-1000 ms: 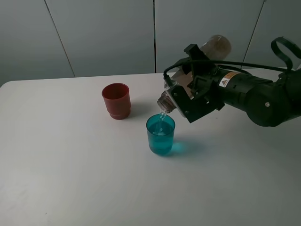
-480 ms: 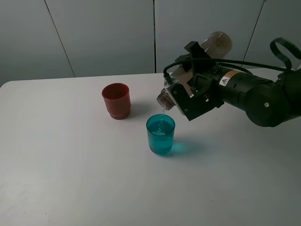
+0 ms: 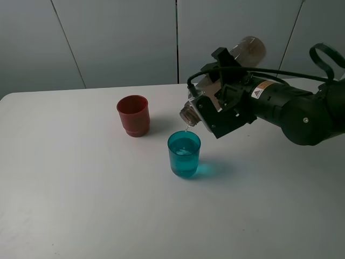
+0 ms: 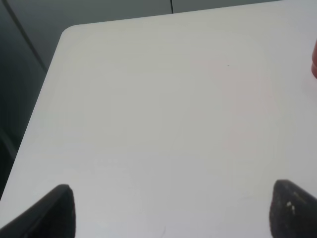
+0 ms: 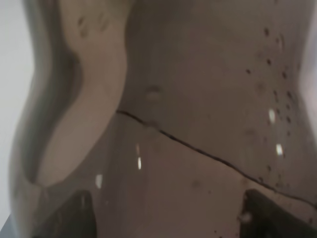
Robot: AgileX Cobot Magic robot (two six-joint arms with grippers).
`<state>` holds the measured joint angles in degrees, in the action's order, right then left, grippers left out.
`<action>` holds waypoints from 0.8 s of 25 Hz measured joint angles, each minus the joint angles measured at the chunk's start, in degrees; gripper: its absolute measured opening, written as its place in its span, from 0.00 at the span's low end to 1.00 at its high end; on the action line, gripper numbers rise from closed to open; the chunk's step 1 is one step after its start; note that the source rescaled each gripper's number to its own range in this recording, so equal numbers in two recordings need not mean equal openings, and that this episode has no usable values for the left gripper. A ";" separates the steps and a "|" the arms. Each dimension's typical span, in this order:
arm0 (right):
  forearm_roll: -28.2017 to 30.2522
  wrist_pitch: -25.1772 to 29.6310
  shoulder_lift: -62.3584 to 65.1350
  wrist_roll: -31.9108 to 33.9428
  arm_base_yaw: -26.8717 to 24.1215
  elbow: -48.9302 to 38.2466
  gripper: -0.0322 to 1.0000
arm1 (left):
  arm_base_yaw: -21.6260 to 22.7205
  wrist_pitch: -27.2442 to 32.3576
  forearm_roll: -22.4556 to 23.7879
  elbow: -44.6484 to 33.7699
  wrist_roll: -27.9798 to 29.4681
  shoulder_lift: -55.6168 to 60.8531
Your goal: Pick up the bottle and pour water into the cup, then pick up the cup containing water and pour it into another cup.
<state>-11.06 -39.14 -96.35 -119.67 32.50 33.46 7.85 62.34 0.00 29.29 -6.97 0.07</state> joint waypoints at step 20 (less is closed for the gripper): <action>22.66 7.67 -0.23 83.81 -9.47 8.95 0.04 | 0.00 0.00 0.00 0.00 0.11 0.00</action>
<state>11.60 -31.47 -96.58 -35.86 23.03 42.41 7.85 62.34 0.00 29.29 -6.86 0.07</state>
